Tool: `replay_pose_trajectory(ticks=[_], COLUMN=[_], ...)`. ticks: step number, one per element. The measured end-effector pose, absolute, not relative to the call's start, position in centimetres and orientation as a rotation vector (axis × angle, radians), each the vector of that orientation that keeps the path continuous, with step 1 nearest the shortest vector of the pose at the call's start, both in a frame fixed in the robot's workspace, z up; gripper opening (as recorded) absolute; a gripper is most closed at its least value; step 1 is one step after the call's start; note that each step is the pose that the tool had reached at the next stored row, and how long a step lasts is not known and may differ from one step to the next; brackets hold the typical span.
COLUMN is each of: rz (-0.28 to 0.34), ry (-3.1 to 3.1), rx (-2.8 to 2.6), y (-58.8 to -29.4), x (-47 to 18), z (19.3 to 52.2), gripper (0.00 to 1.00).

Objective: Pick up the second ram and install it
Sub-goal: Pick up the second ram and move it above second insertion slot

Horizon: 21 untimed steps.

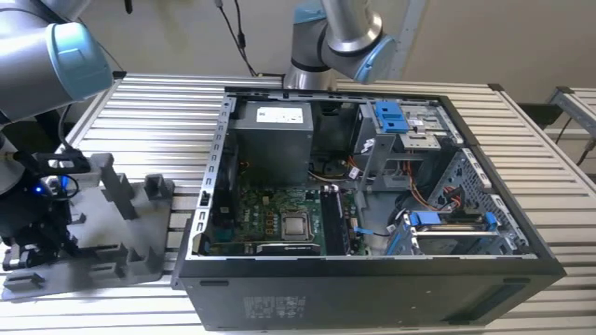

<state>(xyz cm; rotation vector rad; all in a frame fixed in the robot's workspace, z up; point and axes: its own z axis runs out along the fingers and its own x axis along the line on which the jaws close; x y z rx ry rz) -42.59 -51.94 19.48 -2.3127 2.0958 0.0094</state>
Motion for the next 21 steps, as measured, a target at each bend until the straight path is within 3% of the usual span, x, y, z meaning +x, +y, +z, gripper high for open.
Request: replay_pose_trajectory(ticks=[21], rz=[0.009], ry=[2.098], rx=[-2.311], y=[-51.94], x=[-42.71], z=[19.68], gripper=[0.14])
